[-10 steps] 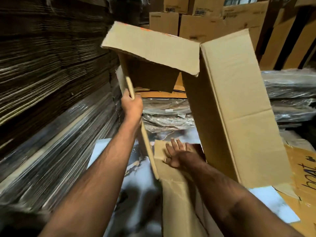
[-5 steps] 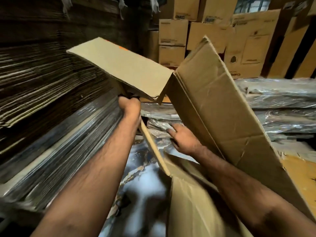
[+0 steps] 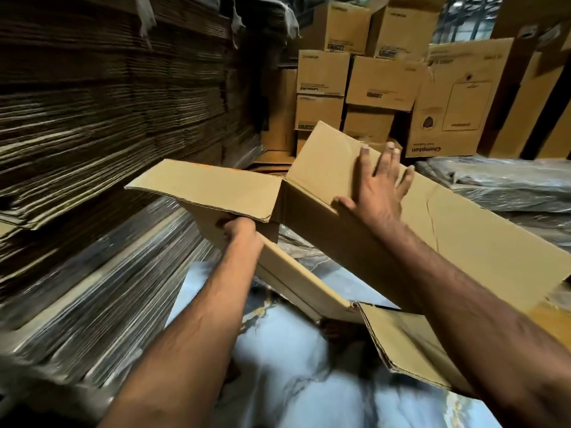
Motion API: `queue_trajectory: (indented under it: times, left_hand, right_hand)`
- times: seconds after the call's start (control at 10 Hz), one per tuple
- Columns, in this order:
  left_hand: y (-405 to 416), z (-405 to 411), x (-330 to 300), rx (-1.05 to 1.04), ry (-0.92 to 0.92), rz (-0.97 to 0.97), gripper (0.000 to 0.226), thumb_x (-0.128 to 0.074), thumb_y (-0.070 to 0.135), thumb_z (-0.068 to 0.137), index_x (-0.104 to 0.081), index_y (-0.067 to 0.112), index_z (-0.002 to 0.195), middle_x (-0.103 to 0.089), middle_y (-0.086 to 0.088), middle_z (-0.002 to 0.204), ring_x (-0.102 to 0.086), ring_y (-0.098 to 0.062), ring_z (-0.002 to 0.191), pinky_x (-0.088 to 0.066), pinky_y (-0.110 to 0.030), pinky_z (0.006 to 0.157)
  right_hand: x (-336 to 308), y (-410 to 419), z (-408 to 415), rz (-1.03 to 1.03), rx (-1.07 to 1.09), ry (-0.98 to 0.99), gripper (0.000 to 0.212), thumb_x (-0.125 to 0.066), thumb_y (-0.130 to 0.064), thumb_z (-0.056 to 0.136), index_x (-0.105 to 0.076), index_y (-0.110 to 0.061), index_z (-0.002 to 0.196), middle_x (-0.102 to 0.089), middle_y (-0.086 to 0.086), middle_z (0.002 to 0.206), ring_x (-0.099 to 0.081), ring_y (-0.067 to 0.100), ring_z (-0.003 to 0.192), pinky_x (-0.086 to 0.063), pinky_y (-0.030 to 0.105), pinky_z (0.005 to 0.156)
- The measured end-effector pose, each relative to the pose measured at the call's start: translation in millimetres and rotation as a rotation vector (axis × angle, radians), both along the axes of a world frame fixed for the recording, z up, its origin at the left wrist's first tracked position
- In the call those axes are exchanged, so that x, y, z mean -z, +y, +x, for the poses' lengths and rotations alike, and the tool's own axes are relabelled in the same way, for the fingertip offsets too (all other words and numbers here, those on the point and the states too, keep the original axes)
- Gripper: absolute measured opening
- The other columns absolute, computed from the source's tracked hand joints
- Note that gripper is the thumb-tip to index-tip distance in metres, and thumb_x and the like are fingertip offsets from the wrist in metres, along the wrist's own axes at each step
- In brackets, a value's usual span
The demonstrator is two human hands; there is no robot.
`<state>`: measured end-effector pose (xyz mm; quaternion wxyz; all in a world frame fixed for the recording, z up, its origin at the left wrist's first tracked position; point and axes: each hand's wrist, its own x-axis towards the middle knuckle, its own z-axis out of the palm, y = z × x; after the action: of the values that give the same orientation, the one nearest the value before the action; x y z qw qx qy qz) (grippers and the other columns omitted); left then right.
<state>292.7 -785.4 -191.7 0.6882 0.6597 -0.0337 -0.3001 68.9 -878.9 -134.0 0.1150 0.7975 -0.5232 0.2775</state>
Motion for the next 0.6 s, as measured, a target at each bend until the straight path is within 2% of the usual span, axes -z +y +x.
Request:
queue_trajectory:
  times: [0.1, 0.2, 0.3, 0.4, 0.5, 0.6]
  left_hand:
    - [15, -10, 9, 0.286, -0.535, 0.538, 0.044, -0.039, 0.019, 0.104, -0.039, 0.013, 0.147, -0.040, -0.004, 0.152, -0.041, -0.024, 0.135, -0.043, -0.033, 0.101]
    - [34, -37, 7, 0.479, -0.675, 0.691, 0.046, -0.044, 0.017, 0.103, -0.037, 0.009, 0.147, -0.040, -0.010, 0.151, -0.039, -0.030, 0.138, -0.038, -0.039, 0.107]
    - [30, -47, 16, 0.419, -0.539, 0.543, 0.043, -0.046, 0.012, 0.102, -0.043, 0.004, 0.144, -0.042, -0.013, 0.150, -0.040, -0.032, 0.138, -0.038, -0.042, 0.109]
    - [15, -53, 41, 0.224, 0.209, 0.026, 0.029, -0.032, 0.000, 0.104, -0.059, -0.004, 0.116, -0.057, -0.025, 0.123, -0.056, -0.022, 0.116, -0.046, -0.023, 0.098]
    - [18, -62, 59, 0.247, 0.382, -0.160, 0.033, -0.033, 0.002, 0.104, -0.047, 0.013, 0.076, -0.056, -0.006, 0.066, -0.045, -0.013, 0.065, -0.041, -0.028, 0.057]
    - [49, -62, 89, 0.503, 0.230, 0.105, 0.029, -0.036, 0.008, 0.105, -0.050, 0.006, 0.080, -0.067, -0.022, 0.083, -0.057, -0.014, 0.049, -0.043, -0.017, 0.036]
  right_hand:
    - [-19, 3, 0, 0.053, 0.056, -0.103, 0.114, -0.074, -0.065, 0.072, -0.013, -0.017, 0.155, -0.034, 0.022, 0.146, -0.030, 0.038, 0.136, -0.016, 0.058, 0.114]
    - [-24, 17, 3, -0.016, 0.001, -0.178, 0.077, -0.073, -0.058, 0.077, -0.047, -0.017, 0.136, -0.047, 0.013, 0.130, -0.041, 0.030, 0.120, -0.029, 0.047, 0.100]
    - [-13, 34, 4, -0.163, -0.074, -0.232, 0.047, -0.074, -0.044, 0.082, -0.058, -0.019, 0.119, -0.052, 0.008, 0.121, -0.045, 0.028, 0.113, -0.029, 0.047, 0.094]
    - [10, 39, -4, -0.171, -0.091, -0.235, 0.033, -0.074, -0.027, 0.079, -0.058, -0.019, 0.107, -0.055, 0.005, 0.114, -0.046, 0.028, 0.110, -0.028, 0.047, 0.091]
    - [38, 41, -20, -0.167, -0.124, -0.244, 0.033, -0.076, -0.016, 0.072, -0.057, -0.019, 0.099, -0.056, 0.003, 0.110, -0.043, 0.027, 0.108, -0.027, 0.046, 0.088]
    - [66, 40, -35, -0.167, -0.122, -0.228, 0.032, -0.077, -0.016, 0.071, -0.056, -0.019, 0.094, -0.057, 0.003, 0.108, -0.040, 0.025, 0.105, -0.023, 0.043, 0.086]
